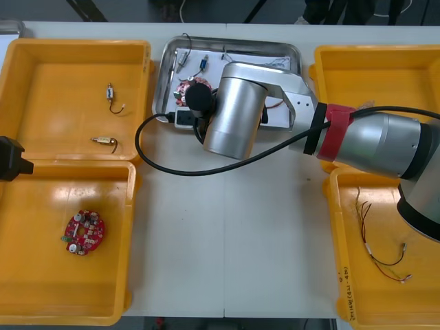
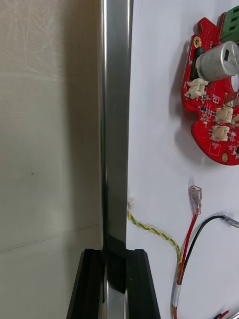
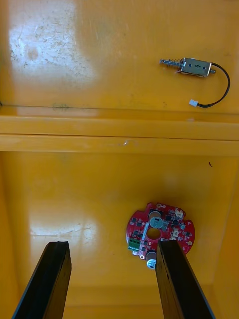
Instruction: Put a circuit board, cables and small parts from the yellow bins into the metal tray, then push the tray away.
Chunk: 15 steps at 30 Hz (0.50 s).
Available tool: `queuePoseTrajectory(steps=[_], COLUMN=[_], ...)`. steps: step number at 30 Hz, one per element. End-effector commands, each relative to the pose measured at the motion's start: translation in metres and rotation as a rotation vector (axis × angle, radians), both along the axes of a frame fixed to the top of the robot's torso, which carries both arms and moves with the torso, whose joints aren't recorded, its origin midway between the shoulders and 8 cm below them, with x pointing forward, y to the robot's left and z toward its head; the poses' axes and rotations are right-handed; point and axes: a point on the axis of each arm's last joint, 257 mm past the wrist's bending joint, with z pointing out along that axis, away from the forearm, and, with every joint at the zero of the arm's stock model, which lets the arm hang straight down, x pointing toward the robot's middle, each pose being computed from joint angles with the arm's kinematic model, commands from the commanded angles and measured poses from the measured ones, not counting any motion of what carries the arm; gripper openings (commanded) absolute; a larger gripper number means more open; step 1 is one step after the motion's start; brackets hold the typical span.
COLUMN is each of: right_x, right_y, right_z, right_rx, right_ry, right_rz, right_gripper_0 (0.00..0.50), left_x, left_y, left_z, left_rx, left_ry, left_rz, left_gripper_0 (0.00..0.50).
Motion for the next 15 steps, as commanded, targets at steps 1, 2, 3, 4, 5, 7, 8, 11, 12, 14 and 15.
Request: queuePoseTrajectory(steps=[1,2,3,4,5,7,8,11,12,14,15], right_x=[0.013,0.015,0.016,0.018,0.019,0.023,0.024,0.03,0.031,0.036,0.037], right_y=[0.027,0.027,0.027,0.027,0.026,0.025,0.026,0.025,0.024,0.024,0.024], right_z=[0.036,0.037,0.037,0.037,0.038,0.039,0.04,0.041,0.041,0.044,0.045], right_rx=[-0.022,-0.023,-0.026,-0.027,-0.029,-0.032,-0.028,-0.025,-0.026,-0.028,-0.027], right_ry=[-0.089,-0.093,-0.097,-0.1,-0.102,-0.109,-0.111,-0.122,-0.123,-0.134,-0.137], right_rz=[0.089,0.092,0.098,0.102,0.103,0.104,0.106,0.112,0.112,0.119,0.12], right_gripper_0=[0.0,0.0,0.0,0.0,0.0,0.0,0.0,0.0,0.0,0.0,0.0], left_x=[-0.006,-0.006,-0.006,-0.006,-0.006,-0.006,-0.006,-0.006,-0.006,-0.006,-0.006], left_y=[-0.009,-0.009,-0.009,-0.009,-0.009,-0.009,-0.009,-0.009,-0.009,-0.009,-0.009], left_z=[-0.003,-0.003,-0.003,-0.003,-0.003,-0.003,-0.003,-0.003,-0.003,-0.003,-0.003], left_rx=[0.05,0.05,0.05,0.05,0.05,0.05,0.05,0.05,0.05,0.05,0.05], left_ry=[0.005,0.005,0.005,0.005,0.005,0.005,0.005,0.005,0.005,0.005,0.005], left_rz=[-0.107,-0.107,-0.107,-0.107,-0.107,-0.107,-0.107,-0.107,-0.107,-0.107,-0.107], left_gripper_0=[0.5,0.5,0.5,0.5,0.5,0.5,0.5,0.5,0.5,0.5,0.5])
